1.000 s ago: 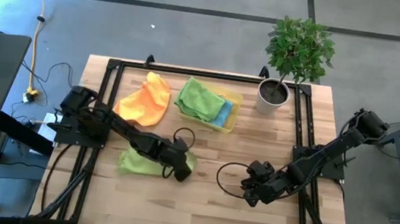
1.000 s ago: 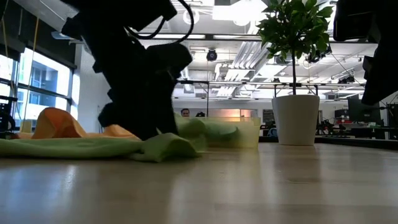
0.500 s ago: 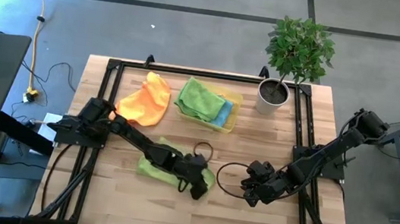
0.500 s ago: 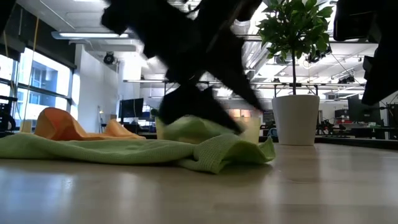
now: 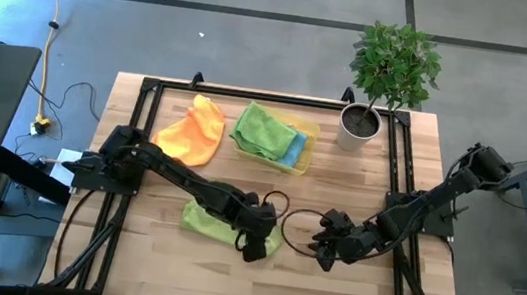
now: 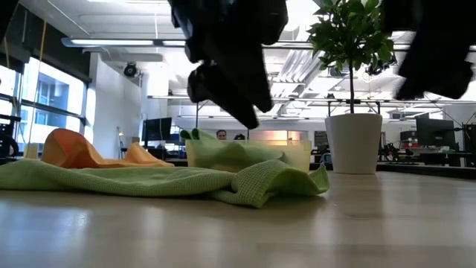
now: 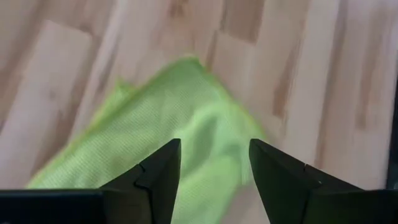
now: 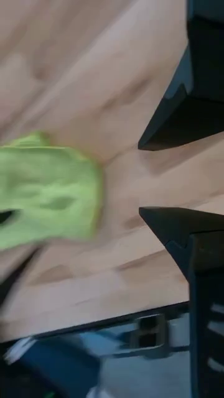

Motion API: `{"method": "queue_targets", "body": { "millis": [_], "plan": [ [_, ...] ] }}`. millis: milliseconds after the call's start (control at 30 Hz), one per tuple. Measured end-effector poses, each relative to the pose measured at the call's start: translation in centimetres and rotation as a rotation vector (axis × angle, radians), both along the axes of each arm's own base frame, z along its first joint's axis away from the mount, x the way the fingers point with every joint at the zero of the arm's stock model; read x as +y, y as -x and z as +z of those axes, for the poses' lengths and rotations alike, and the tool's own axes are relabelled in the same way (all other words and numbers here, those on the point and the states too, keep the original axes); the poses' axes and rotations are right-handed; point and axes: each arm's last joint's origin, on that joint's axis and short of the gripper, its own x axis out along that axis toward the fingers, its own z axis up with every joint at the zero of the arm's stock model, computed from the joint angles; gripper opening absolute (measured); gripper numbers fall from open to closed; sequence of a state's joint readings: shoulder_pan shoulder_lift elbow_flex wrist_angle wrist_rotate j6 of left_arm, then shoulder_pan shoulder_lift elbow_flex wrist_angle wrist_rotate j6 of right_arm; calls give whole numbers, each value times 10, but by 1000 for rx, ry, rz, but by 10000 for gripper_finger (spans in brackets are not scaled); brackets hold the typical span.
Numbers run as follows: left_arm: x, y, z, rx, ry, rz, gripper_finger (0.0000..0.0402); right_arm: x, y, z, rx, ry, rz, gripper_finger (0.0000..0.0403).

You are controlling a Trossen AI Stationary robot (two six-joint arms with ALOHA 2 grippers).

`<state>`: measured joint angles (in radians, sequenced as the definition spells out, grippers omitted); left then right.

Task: Fold microfiber towels
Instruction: Fold the light green microfiber towel

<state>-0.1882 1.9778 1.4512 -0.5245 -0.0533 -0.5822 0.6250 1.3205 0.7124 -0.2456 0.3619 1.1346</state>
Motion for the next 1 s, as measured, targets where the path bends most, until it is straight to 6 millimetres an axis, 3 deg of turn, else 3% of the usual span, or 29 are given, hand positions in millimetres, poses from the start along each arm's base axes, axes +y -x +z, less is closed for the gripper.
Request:
{"method": "queue_targets", "body": {
  "millis": [267,367,500,733,1000],
  "plan": [
    [-11,43,15,276,-112,-143,181,-13,-21,13,-246,32,-237,149],
    [-15,57,18,378,-174,-170,181,-19,-30,11,-278,-37,-351,149],
    [-20,71,17,494,-223,-252,181,-19,-48,-2,-255,-183,-341,149],
    [-25,75,12,514,-232,-313,181,-24,-82,-34,-100,-329,-216,149],
    [-29,84,13,594,-234,-340,181,-36,-95,-38,80,-252,-269,149]
  ]
}}
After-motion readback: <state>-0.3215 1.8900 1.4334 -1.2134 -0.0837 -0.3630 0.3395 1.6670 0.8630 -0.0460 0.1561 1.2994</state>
